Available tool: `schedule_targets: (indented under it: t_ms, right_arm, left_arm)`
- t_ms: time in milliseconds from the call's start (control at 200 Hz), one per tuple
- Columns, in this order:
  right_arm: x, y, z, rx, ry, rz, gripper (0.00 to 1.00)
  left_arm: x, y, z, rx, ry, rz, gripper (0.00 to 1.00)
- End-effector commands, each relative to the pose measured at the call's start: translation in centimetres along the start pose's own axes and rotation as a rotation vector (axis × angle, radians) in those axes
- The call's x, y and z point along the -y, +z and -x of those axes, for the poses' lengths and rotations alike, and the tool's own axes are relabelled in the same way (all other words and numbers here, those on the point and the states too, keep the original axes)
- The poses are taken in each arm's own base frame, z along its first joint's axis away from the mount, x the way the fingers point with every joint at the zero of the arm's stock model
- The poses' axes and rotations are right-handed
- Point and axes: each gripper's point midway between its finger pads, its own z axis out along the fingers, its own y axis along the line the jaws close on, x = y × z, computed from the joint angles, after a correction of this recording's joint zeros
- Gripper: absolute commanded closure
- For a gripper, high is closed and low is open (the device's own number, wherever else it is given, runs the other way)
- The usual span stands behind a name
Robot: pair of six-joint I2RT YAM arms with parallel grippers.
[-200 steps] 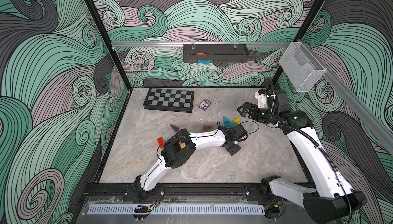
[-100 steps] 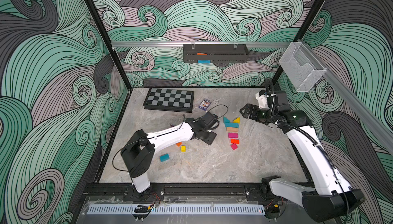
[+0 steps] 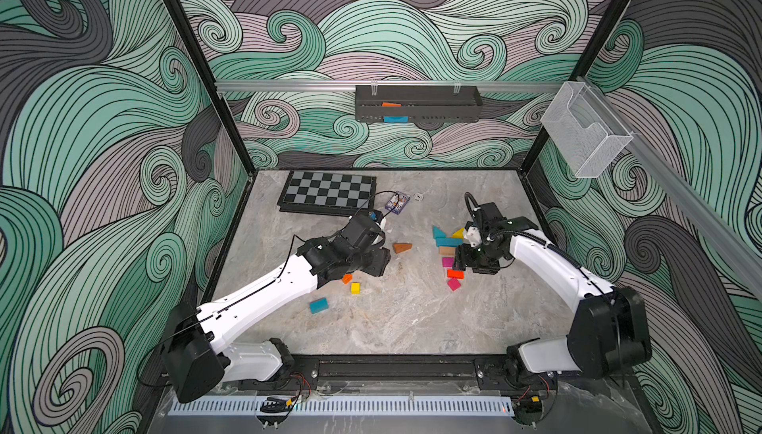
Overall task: Assemble a carrot with building blocks
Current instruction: Assemble the building block at the center of the board.
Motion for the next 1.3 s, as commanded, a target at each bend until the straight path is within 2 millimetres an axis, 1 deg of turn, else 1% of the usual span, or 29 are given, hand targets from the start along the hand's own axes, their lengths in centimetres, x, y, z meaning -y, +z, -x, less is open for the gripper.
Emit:
schedule_targets:
  t_ms: [0, 115, 200, 485, 610, 765, 826, 876, 986, 1296]
  right_arm:
    - [0.2, 1.6, -0.7, -0.049, -0.058, -0.057, 0.30]
    - [0.7, 3.4, -1.1, -0.084, -0.060, -0.098, 0.30]
    - [0.9, 4.3, -1.2, -0.097, -0.068, -0.127, 0.32]
    - [0.7, 6.2, -1.7, -0.126, -0.104, -0.167, 0.38]
    - [1.0, 7.0, -1.7, -0.138, -0.120, -0.201, 0.42]
    - [1.5, 7.3, -2.0, -0.148, -0.128, -0.227, 0.46]
    - [1.6, 7.4, -2.0, -0.148, -0.126, -0.228, 0.51]
    - [1.6, 7.4, -2.2, -0.151, -0.125, -0.229, 0.52]
    - [1.7, 7.6, -2.4, -0.151, -0.117, -0.235, 0.62]
    - [1.7, 7.8, -2.6, -0.141, -0.079, -0.233, 0.67]
  left_arm:
    - [-0.4, -0.5, 0.2, 0.012, -0.019, -0.001, 0.37]
    - [-0.6, -0.7, 0.2, 0.013, -0.029, -0.013, 0.37]
    - [-0.8, -0.9, 0.1, 0.012, -0.038, -0.021, 0.38]
    - [-1.4, -1.2, -0.3, 0.011, -0.064, -0.034, 0.37]
    - [-1.7, -1.2, -0.5, 0.009, -0.073, -0.037, 0.37]
    - [-1.9, -1.3, -0.6, 0.007, -0.082, -0.042, 0.38]
    - [-1.9, -1.4, -0.5, 0.010, -0.084, -0.042, 0.38]
    - [-1.9, -1.5, -0.5, 0.010, -0.085, -0.044, 0.38]
    - [-2.1, -1.5, -0.5, 0.013, -0.087, -0.043, 0.38]
    - [-2.1, -1.8, -0.4, 0.015, -0.082, -0.045, 0.38]
